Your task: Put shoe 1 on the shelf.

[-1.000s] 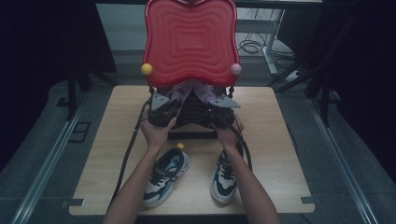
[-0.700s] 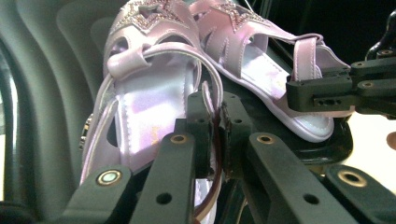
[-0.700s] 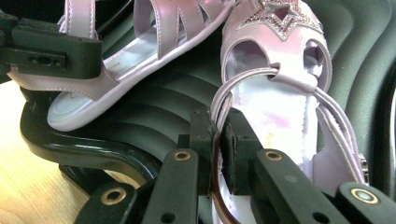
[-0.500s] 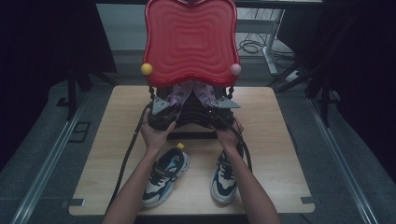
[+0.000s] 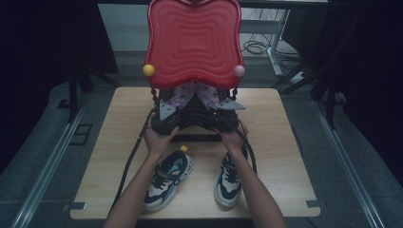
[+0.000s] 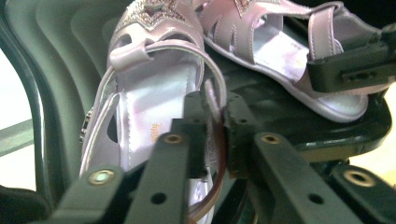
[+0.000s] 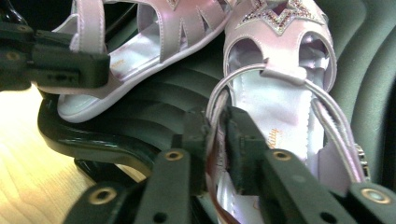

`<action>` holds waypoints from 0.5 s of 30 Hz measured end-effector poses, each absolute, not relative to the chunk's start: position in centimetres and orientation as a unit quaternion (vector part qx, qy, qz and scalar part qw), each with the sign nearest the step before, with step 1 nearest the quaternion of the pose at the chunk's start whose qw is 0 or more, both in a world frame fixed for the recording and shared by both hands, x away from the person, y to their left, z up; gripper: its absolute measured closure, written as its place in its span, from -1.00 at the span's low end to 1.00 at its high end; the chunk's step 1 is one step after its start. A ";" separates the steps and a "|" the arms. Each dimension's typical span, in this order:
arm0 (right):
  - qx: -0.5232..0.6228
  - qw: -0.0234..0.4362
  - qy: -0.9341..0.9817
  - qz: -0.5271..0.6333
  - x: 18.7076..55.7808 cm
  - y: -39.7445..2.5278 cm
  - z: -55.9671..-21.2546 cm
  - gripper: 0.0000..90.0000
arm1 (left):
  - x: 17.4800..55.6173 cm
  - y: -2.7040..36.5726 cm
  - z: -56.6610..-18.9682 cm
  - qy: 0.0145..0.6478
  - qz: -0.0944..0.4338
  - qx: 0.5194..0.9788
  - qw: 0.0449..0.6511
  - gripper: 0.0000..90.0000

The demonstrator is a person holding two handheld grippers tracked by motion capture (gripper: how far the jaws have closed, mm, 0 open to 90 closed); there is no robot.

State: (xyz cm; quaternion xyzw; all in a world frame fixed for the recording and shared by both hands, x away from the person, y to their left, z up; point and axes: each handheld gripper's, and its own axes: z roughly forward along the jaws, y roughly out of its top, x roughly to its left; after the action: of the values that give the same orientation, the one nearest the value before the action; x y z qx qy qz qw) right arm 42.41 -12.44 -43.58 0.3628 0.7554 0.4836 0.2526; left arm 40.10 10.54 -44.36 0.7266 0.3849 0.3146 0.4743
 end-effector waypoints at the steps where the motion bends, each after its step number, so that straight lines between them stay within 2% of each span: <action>1: 0.363 0.253 0.755 0.484 42.4 -12.5 -43.6 0.62 | 40.1 10.6 -44.4 0.387 0.308 0.726 0.477 0.56; 3: 0.366 0.255 0.753 0.484 42.2 -12.5 -43.4 0.51 | 39.9 10.9 -44.4 0.393 0.301 0.720 0.485 0.40; 7: 0.369 0.252 0.752 0.484 41.6 -12.7 -43.0 0.33 | 39.3 11.7 -43.8 0.394 0.272 0.715 0.509 0.20; 15: 0.362 0.237 0.752 0.497 40.0 -13.3 -41.9 0.22 | 37.5 13.2 -42.6 0.389 0.238 0.714 0.531 0.14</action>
State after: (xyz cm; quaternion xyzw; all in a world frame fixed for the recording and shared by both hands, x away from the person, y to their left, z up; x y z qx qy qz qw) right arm 40.00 -13.34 -41.91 0.3617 0.7522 0.4972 0.2370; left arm 37.55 13.20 -42.59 0.7140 0.3891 0.2378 0.5312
